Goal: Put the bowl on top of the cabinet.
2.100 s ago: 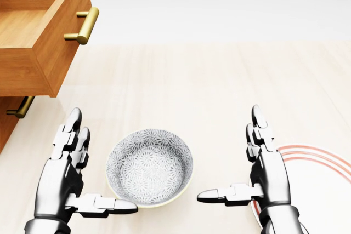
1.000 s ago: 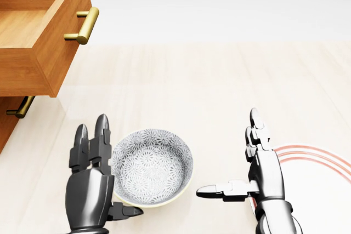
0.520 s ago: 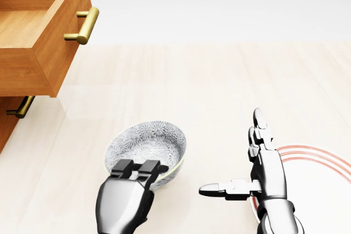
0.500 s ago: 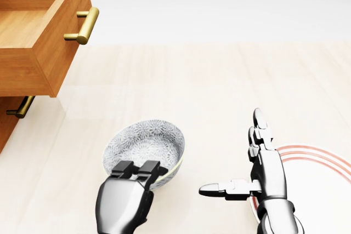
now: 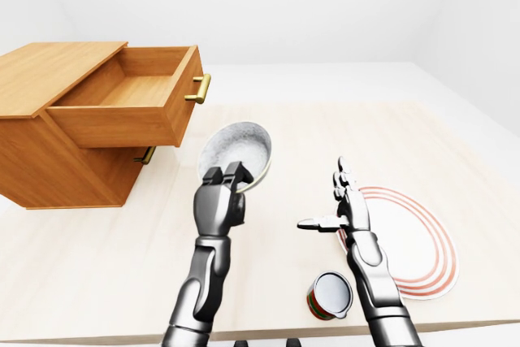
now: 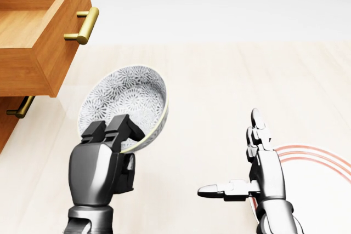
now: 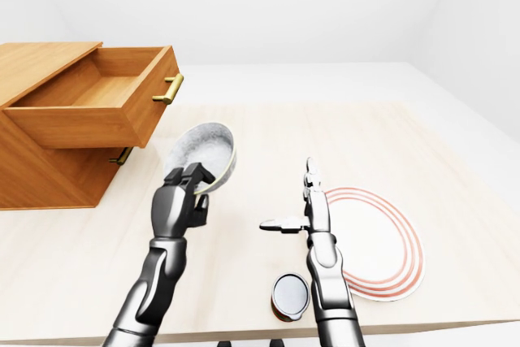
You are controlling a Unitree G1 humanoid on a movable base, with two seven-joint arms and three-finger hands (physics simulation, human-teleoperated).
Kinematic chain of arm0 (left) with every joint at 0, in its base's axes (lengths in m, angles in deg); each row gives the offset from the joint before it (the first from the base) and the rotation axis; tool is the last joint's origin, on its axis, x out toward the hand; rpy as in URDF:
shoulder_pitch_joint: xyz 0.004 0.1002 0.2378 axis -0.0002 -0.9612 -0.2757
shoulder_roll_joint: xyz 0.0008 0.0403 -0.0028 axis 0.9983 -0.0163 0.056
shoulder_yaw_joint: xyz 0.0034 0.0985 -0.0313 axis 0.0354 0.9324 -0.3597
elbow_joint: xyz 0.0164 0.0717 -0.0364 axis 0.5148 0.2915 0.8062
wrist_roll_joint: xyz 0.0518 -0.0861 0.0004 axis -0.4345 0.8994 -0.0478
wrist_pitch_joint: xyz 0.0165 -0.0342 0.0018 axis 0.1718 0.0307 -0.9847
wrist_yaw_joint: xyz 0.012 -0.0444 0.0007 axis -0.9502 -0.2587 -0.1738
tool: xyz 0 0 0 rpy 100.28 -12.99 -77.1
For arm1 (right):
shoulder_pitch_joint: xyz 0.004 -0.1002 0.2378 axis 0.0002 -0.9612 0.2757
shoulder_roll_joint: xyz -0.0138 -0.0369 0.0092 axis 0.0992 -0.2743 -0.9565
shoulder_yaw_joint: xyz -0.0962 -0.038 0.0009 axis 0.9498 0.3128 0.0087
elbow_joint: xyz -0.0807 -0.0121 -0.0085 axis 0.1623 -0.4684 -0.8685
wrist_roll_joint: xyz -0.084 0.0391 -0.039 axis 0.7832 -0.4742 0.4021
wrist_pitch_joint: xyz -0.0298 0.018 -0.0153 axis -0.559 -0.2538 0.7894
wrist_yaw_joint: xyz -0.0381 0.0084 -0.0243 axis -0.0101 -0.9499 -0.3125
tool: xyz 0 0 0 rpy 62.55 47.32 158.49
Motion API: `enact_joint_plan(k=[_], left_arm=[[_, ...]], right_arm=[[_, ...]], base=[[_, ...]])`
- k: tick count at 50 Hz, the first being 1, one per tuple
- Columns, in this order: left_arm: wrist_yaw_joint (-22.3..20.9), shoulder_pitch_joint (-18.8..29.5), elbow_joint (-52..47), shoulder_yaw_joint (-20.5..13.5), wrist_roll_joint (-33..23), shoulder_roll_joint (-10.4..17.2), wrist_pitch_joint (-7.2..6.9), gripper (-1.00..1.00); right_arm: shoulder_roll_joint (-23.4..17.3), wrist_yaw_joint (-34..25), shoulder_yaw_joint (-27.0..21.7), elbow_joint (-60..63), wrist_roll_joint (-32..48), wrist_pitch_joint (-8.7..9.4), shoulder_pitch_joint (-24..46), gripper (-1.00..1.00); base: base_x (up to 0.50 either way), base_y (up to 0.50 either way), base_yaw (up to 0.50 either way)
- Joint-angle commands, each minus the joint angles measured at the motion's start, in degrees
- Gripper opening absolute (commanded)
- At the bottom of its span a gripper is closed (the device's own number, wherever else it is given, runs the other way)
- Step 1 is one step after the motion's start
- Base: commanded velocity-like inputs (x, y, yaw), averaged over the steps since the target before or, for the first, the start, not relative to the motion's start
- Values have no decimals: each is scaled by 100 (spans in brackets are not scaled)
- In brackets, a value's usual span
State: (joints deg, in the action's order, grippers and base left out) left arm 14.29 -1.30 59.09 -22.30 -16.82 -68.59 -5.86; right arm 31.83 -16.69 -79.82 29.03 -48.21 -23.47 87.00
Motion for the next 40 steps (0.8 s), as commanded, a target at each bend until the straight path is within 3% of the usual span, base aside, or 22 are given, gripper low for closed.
enact_joint_plan(k=[1, 8, 9, 14, 15, 19, 25, 40], left_arm=[[-816, 649, -1556, -617, 1014, -39, 0, -98], [-1387, 1422, -1934, -947, 1490, 57, 0, -99], [-1503, 1593, -2042, -1048, 1609, 94, -70, -99], [-2033, 2265, -2679, -1331, 1942, 338, -929, -99], [-2081, 2313, -2751, -1340, 1972, 383, -1000, -98], [-2359, 2892, -2907, -1602, 2165, 687, -1000, -98], [-2297, 3648, -2636, -2010, 2615, 1362, -1000, -99], [-1539, 3923, -1788, -2750, 3515, 2658, -1000, -98]], right_arm=[[25, -18, 52, -48, 45, 0, 14, 100], [29, -37, 72, -15, 63, 0, -5, 100], [34, -33, 80, 1, 72, 0, -18, 100], [48, -27, 115, 12, 118, 0, -28, 100], [47, -31, 111, 5, 114, 0, -26, 100], [52, -40, 121, 25, 118, 0, -30, 100], [58, -39, 138, 47, 142, 0, -45, 100], [73, -25, 168, 148, 188, 0, -102, 100]], base=[[0, 0, 0], [0, 0, 0], [0, 0, 0], [0, 0, 0], [0, 0, 0], [0, 0, 0], [0, 0, 0], [0, 0, 0]])
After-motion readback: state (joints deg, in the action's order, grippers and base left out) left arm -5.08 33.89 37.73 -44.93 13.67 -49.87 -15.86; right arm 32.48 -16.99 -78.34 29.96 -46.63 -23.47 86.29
